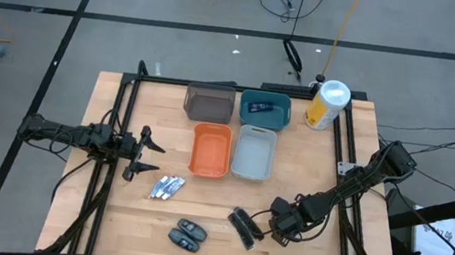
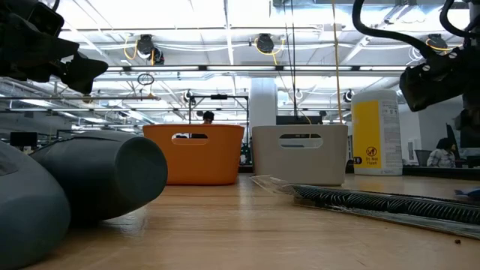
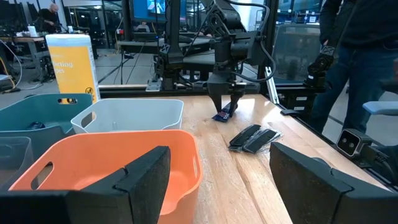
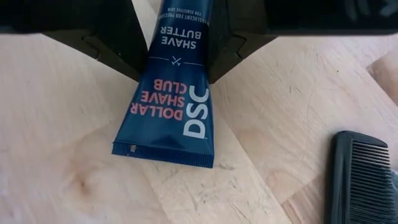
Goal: Pick & Place Travel size toiletries
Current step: Put the blue shave cream into the dark blue bin
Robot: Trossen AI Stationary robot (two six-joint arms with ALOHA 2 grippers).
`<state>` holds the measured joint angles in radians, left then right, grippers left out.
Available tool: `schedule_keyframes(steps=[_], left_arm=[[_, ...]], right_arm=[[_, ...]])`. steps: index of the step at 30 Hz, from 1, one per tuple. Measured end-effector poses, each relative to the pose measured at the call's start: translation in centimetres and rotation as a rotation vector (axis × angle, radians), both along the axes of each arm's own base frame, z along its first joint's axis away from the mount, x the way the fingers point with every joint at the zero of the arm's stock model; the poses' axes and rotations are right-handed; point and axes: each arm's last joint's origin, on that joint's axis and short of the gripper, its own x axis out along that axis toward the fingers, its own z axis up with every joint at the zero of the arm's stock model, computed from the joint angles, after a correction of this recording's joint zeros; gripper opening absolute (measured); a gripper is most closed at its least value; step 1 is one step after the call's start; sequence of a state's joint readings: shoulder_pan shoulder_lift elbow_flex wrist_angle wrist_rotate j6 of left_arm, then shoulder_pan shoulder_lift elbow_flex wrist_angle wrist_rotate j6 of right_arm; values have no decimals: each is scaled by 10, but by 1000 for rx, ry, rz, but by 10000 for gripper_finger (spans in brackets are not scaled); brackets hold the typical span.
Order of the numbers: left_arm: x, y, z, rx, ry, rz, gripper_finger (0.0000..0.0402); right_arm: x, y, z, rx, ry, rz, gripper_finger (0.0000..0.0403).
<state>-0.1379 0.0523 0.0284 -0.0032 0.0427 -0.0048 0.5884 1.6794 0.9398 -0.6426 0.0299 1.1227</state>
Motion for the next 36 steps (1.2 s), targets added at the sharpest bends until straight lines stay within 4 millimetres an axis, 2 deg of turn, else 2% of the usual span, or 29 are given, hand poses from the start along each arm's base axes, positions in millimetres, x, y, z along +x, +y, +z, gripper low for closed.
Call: schedule_keyframes(steps=[7, 17, 36], left_arm=[[0, 0, 0, 0, 0, 0, 274], [0, 0, 0, 0, 0, 0, 274], [0, 0, 0, 0, 1, 0, 274]], right_arm=[[-1, -2, 8, -5, -46, 6, 141], [-2, -8, 33, -19, -185, 16, 141], [15, -21, 40, -5, -280, 112, 141]])
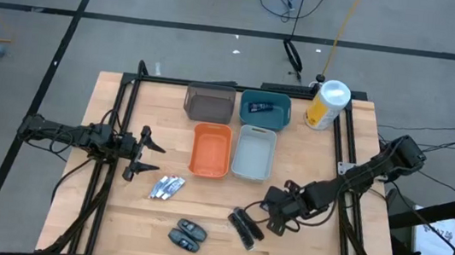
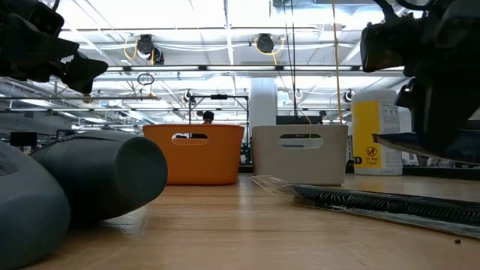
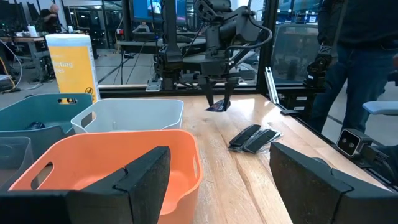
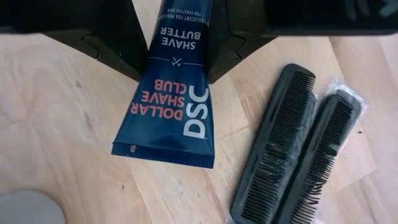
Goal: Pick & Place Travel size toiletries
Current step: Put the blue shave cream into the dark blue bin
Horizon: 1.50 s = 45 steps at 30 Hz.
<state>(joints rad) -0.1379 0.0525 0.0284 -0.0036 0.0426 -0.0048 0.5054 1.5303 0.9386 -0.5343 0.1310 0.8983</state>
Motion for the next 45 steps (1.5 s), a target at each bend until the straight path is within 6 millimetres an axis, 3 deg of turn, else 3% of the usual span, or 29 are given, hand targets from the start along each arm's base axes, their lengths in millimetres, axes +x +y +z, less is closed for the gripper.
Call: schedule_keyframes(steps=[12, 25, 31, 45], left_arm=[[0, 0, 0, 0, -1, 0, 274], [0, 0, 0, 0, 0, 0, 274], [0, 0, 0, 0, -1, 0, 274], [0, 0, 0, 0, 0, 0, 274]], right_arm=[[8, -7, 9, -9, -90, 72, 141], [0, -19, 56, -146, -373, 84, 141], [1, -24, 68, -251, -474, 100, 141], [15, -55, 60, -271, -631, 144, 141]])
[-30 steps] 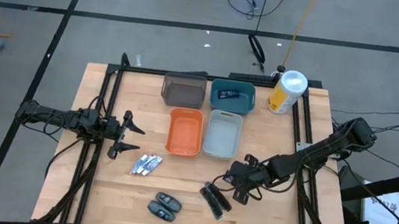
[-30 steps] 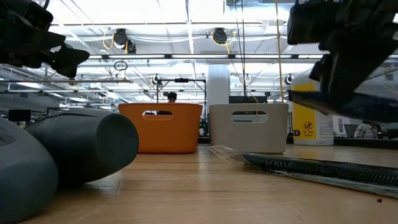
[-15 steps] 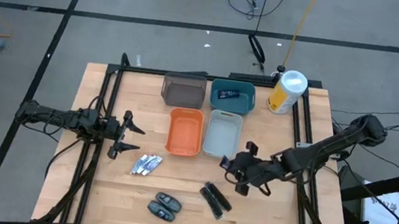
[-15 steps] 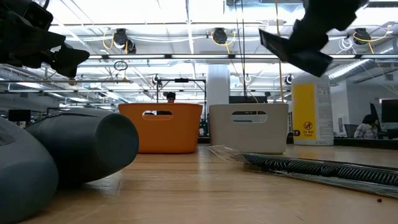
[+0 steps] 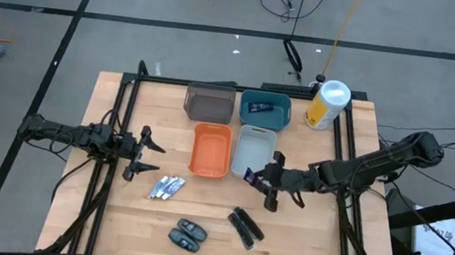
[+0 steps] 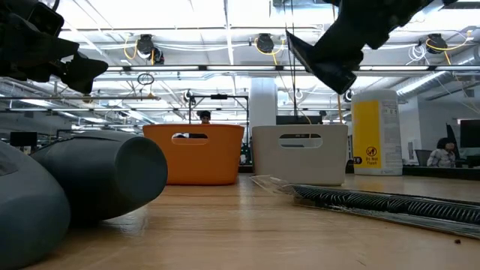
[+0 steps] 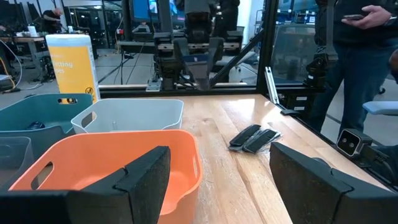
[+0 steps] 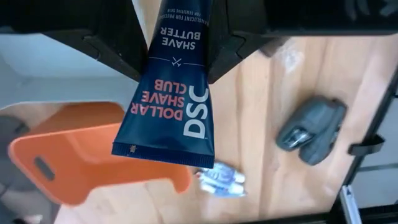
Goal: Pick & Place Travel size toiletries
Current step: Put the blue shave cream into the dark blue bin
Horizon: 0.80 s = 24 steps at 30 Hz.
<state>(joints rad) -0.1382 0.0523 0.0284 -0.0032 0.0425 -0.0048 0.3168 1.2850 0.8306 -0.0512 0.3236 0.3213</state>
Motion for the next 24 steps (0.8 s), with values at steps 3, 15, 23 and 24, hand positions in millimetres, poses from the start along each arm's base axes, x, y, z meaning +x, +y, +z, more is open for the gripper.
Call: schedule_keyframes(steps=[3, 15, 23, 24], left_arm=[[0, 0, 0, 0, 0, 0, 274], [0, 0, 1, -1, -6, 0, 274], [0, 0, 1, -1, -7, 0, 274], [0, 0, 1, -1, -6, 0, 274]], right_arm=[[2, -11, 0, 6, -59, 15, 141], [1, -57, -4, -37, -128, -81, 141], [-3, -84, 2, -90, -149, -161, 141], [-3, -87, 2, -94, -147, -171, 141]])
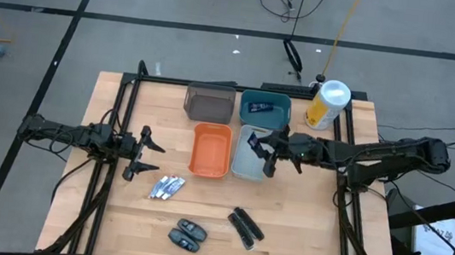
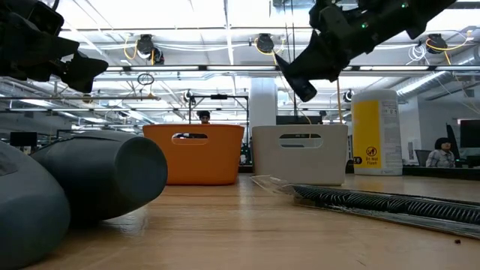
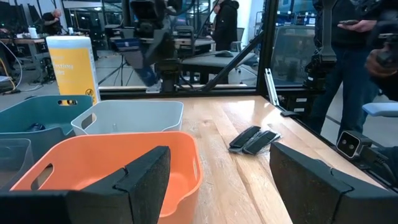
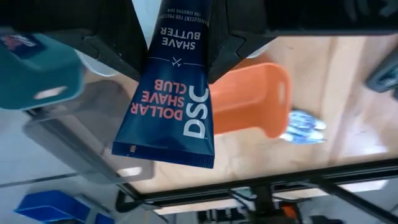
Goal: Pick & Place Travel size toiletries
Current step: Put the blue shave cream into the dark blue bin
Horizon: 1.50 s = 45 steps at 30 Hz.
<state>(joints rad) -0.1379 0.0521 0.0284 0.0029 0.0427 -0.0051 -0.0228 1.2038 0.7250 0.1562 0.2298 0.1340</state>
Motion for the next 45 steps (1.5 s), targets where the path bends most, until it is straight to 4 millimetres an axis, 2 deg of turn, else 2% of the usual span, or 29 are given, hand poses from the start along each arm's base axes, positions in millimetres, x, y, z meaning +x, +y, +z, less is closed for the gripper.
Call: schedule_keyframes(steps=[27, 37, 45], left_arm=[[0, 0, 0, 0, -1, 0, 273], [0, 0, 0, 0, -1, 0, 273], [0, 0, 0, 0, -1, 0, 274]], right_arm=[[-10, -61, 0, -23, 11, -233, 141], [-13, -79, 7, -1, -78, -218, 141], [-18, -92, 10, -11, -114, -273, 141]])
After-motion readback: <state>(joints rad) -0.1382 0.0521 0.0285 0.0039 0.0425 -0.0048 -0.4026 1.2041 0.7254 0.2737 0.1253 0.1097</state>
